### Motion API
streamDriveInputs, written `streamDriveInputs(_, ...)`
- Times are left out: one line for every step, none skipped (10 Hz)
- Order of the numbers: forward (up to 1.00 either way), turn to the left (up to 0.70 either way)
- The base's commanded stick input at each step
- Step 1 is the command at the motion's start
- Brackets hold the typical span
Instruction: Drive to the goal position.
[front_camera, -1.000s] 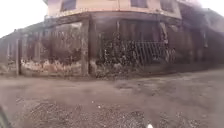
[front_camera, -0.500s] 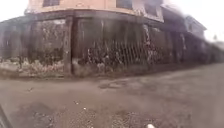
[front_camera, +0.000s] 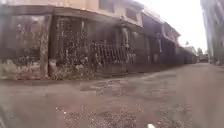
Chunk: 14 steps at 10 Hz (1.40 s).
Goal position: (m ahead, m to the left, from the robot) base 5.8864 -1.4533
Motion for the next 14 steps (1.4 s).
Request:
streamDriveInputs(0.0,-0.86)
streamDriveInputs(0.0,-0.86)
streamDriveInputs(0.0,-0.86)
streamDriveInputs(0.0,-0.86)
streamDriveInputs(0.0,-0.86)
streamDriveInputs(0.0,-0.86)
streamDriveInputs(0.0,-0.86)
streamDriveInputs(0.48,-0.6)
streamDriveInputs(1.0,-0.29)
streamDriveInputs(1.0,-0.1)
streamDriveInputs(1.0,0.0)
streamDriveInputs(1.0,0.0)
streamDriveInputs(1.0,0.0)
streamDriveInputs(1.0,0.0)
